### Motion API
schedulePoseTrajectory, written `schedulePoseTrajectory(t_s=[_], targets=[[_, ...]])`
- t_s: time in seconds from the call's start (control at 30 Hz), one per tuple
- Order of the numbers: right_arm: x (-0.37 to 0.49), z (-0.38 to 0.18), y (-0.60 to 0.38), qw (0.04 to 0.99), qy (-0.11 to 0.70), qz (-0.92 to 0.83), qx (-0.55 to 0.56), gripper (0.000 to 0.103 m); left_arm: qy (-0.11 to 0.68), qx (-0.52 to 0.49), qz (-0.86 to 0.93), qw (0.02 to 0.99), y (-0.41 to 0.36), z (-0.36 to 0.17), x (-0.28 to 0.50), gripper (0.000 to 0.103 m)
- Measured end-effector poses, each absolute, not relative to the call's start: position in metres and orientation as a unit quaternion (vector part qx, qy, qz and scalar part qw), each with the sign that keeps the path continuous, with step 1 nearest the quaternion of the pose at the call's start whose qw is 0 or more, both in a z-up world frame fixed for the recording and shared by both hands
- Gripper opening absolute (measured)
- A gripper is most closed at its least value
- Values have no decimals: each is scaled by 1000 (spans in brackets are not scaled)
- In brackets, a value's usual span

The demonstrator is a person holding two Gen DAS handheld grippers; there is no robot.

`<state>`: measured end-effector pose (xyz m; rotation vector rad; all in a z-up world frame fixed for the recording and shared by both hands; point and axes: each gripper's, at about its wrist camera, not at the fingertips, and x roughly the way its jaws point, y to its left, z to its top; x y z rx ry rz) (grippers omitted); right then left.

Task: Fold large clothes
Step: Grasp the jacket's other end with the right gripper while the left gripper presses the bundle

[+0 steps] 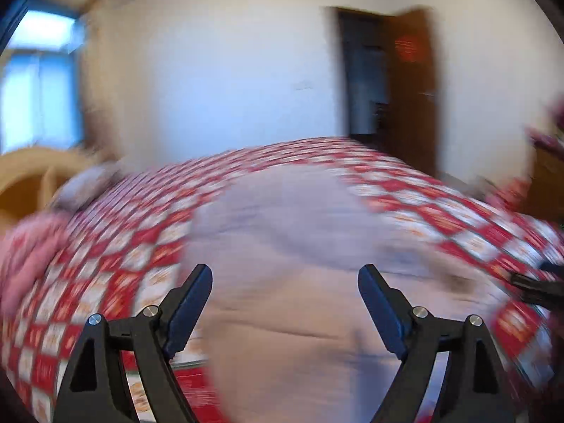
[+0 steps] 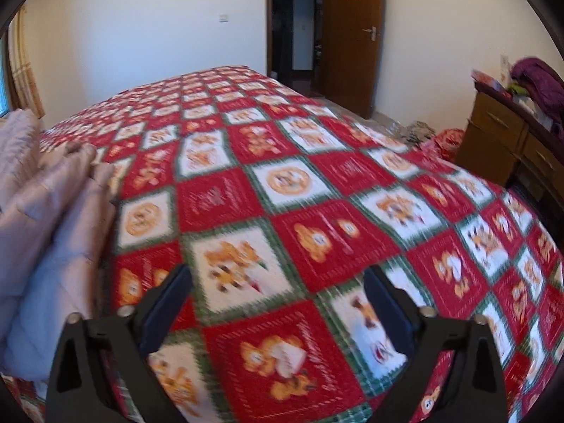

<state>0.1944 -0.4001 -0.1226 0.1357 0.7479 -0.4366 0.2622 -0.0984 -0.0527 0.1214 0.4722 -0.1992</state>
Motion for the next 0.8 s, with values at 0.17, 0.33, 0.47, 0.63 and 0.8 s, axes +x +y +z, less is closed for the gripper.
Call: schedulePoseTrajectory(t_s=[0.17,0.33,0.47,0.63,0.8], targets=[[231,-83,-359,921,353,-160,43,87,283,-10,16,959,-28,-85,343,86],[277,-45,-307,935,332,-120,15,83,307,18,-1,952,-51,-105,384,86],[316,-32,-276,938,334,-86,28,68,283,81,-50,954,-103,-105,376,86],[343,-52,-260,936,339,-87,22,57,250,170,-56,952,-149,-115,360,86],[353,-101,-278,921,374,-99,47,48,265,129,-78,952,-147,-123,366,86]])
